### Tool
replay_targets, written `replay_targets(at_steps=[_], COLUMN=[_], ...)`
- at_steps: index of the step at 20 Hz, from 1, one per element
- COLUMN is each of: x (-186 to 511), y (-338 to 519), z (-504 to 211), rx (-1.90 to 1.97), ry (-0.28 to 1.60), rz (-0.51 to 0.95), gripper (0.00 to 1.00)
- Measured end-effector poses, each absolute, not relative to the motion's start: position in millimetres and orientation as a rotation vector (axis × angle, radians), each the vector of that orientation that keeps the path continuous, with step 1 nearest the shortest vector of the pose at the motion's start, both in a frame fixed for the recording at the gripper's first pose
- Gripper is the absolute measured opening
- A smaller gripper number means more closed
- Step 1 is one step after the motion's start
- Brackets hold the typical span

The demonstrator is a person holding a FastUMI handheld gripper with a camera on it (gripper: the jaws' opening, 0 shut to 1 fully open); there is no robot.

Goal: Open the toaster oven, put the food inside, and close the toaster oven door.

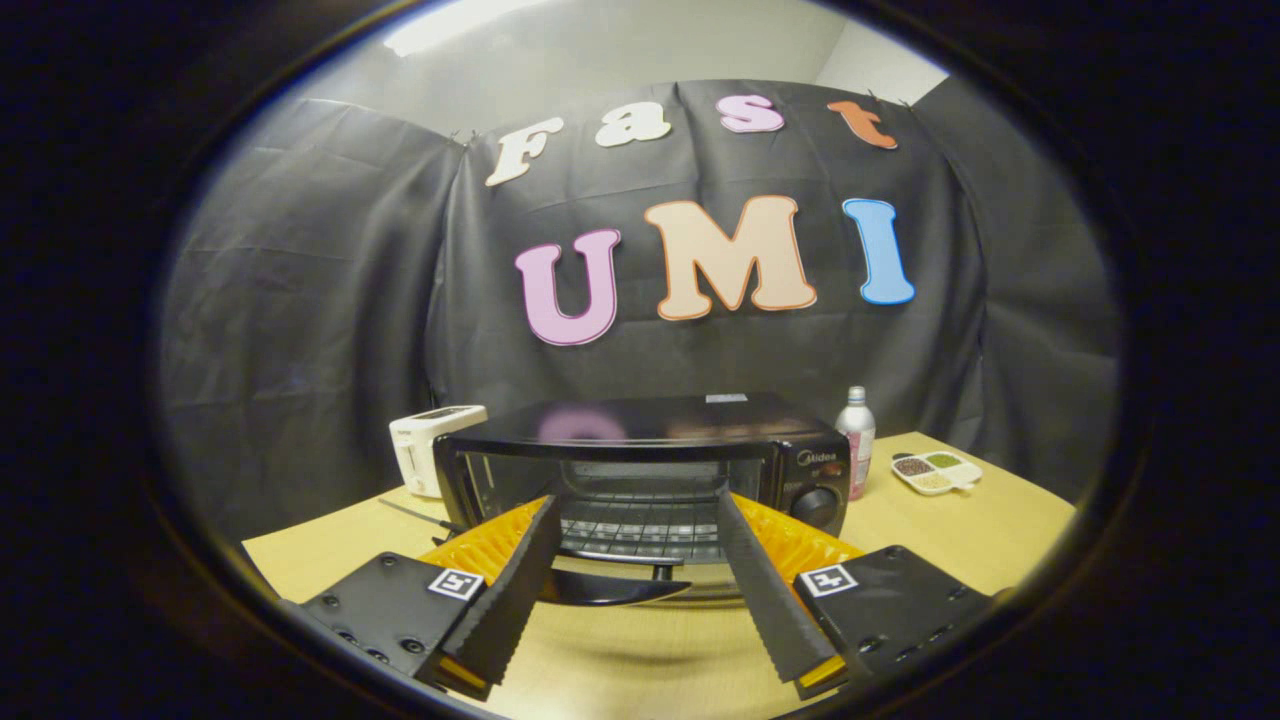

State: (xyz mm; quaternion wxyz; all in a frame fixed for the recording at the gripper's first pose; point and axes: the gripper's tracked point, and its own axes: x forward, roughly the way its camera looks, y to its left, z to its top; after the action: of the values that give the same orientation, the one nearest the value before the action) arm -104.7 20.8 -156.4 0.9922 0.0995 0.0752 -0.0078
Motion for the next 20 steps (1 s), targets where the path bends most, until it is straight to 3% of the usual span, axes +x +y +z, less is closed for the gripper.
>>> replay_targets(at_steps=[20], x=[-164], y=[37], z=[-241], rx=[0.225], ry=[0.373], rz=[-0.038], gripper=[0.98])
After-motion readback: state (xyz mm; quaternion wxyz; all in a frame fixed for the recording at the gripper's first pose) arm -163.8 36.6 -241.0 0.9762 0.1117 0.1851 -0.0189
